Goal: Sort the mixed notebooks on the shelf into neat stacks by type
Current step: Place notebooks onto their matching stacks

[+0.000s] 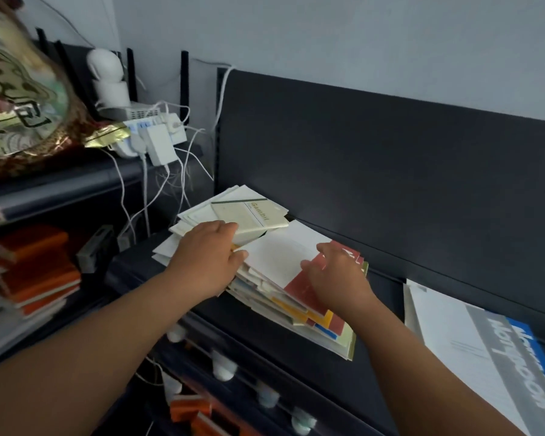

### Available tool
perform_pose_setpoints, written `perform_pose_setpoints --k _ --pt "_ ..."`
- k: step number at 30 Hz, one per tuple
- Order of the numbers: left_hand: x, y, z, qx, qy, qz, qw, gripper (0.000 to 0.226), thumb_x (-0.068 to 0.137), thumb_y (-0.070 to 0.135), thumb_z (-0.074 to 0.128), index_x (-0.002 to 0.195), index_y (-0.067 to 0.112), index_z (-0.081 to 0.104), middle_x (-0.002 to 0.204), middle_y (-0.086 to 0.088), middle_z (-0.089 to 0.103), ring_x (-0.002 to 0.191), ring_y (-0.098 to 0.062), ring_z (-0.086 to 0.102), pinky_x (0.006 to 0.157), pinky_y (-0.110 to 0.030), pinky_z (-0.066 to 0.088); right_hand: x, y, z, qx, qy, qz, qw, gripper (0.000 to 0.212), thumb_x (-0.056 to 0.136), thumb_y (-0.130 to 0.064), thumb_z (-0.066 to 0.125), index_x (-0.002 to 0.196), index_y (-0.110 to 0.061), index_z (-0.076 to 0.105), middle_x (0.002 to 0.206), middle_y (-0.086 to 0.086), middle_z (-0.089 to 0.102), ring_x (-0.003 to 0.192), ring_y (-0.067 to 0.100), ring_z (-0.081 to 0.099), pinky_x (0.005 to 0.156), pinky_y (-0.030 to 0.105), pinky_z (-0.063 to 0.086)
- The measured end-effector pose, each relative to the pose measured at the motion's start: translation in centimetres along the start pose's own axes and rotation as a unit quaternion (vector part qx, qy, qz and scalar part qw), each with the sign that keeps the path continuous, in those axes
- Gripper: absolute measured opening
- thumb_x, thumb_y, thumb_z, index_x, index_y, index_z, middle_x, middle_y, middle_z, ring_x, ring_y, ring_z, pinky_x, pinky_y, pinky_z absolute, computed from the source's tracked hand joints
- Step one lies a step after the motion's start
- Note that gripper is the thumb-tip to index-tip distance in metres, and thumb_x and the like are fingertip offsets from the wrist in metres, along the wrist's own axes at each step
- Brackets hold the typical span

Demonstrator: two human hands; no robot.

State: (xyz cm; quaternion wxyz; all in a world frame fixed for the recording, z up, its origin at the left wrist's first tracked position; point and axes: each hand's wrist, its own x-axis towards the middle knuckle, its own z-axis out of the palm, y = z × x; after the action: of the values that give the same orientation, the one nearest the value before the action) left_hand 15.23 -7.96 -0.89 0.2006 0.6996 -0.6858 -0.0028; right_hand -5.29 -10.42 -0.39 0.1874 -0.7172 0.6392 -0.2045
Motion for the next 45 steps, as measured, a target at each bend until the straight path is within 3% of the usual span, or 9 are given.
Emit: perform_pose_setpoints --k 5,9,14,20,23,28,35,40,45 --pt "3.9 -2.3 -0.2 0.036 0.008 -0.061 0.997 0.056 0.093 0.046 0.051 0.137 0.012 0.045 0.137 -0.010 0.051 0.126 -0.029 0.045 0.104 -0.040 0.039 3.5 -1.7 1.4 -0.026 -0.029 -0.050 0.998 0.057 0.099 -0.046 0.047 0.149 -0.021 0.036 0.153 0.003 0.038 0.133 0.025 0.045 0.107 0.039 0.039" --pt "6.5 -4.3 -0.4 0.021 -0.008 -0.110 0.994 0.052 0.091 0.047 0.053 0.131 0.013 0.048 0.128 -0.012 0.056 0.115 -0.032 0.054 0.091 -0.039 0.046 6.2 -3.7 3.0 -0.056 -0.063 -0.085 0.993 0.058 0.099 -0.046 0.045 0.150 -0.021 0.034 0.155 0.003 0.033 0.138 0.026 0.038 0.112 0.042 0.035" --pt "9.6 -6.9 -0.4 0.019 -0.049 -0.118 0.992 0.061 0.094 0.050 0.047 0.140 0.009 0.039 0.141 -0.014 0.047 0.126 -0.033 0.047 0.100 -0.041 0.042 9.1 -6.0 4.3 -0.095 -0.100 -0.086 0.987 0.054 0.102 -0.045 0.037 0.152 -0.027 0.029 0.157 0.005 0.026 0.138 0.031 0.035 0.112 0.047 0.032" --pt "13.1 -9.2 0.1 -0.069 -0.116 -0.091 0.987 0.066 0.095 0.051 0.045 0.147 0.015 0.028 0.144 -0.010 0.046 0.128 -0.030 0.047 0.099 -0.035 0.041 11.4 -8.0 7.0 -0.111 -0.134 -0.063 0.983 0.054 0.097 -0.047 0.040 0.149 -0.033 0.032 0.155 0.006 0.028 0.138 0.033 0.033 0.112 0.051 0.032" --pt "14.4 -9.9 0.3 -0.118 -0.131 -0.080 0.981 0.064 0.093 0.047 0.052 0.145 0.017 0.031 0.136 -0.007 0.052 0.120 -0.026 0.053 0.084 -0.029 0.041 11.6 -8.5 7.6 -0.096 -0.138 -0.048 0.985 0.056 0.098 -0.049 0.040 0.151 -0.039 0.026 0.163 0.000 0.012 0.149 0.028 0.013 0.120 0.047 0.018" --pt "15.8 -10.5 0.0 -0.177 -0.114 -0.068 0.975 0.068 0.085 0.035 0.067 0.143 0.018 0.035 0.130 -0.006 0.055 0.114 -0.026 0.056 0.092 -0.036 0.047 10.8 -8.7 7.9 -0.054 -0.106 -0.044 0.992 0.054 0.099 -0.045 0.046 0.150 -0.042 0.028 0.164 -0.008 0.010 0.151 0.020 0.008 0.121 0.038 0.012" --pt "16.4 -10.5 0.0 -0.241 -0.139 -0.071 0.958 0.078 0.081 0.023 0.071 0.145 0.016 0.028 0.129 -0.008 0.052 0.110 -0.028 0.056 0.091 -0.042 0.050 10.5 -8.9 8.0 -0.042 -0.092 -0.030 0.994 0.053 0.098 -0.043 0.049 0.149 -0.044 0.031 0.163 -0.011 0.011 0.151 0.016 0.008 0.120 0.034 0.012" --pt "16.8 -10.7 -0.2 -0.294 -0.150 -0.129 0.935 0.069 0.078 0.020 0.076 0.135 0.008 0.038 0.106 -0.002 0.049 0.096 -0.023 0.055 0.085 -0.039 0.051 10.1 -9.3 7.8 -0.047 -0.097 -0.021 0.994 0.052 0.100 -0.041 0.047 0.149 -0.043 0.030 0.163 -0.012 0.010 0.150 0.014 0.009 0.119 0.034 0.014" --pt "16.5 -11.1 0.1 -0.363 -0.152 -0.131 0.910 0.054 0.073 0.016 0.077 0.122 0.014 0.053 0.107 -0.005 0.063 0.092 -0.024 0.064 0.082 -0.046 0.057 10.0 -9.6 8.2 -0.048 -0.095 -0.010 0.994 0.052 0.100 -0.042 0.046 0.149 -0.045 0.029 0.163 -0.013 0.009 0.151 0.015 0.008 0.120 0.037 0.015"
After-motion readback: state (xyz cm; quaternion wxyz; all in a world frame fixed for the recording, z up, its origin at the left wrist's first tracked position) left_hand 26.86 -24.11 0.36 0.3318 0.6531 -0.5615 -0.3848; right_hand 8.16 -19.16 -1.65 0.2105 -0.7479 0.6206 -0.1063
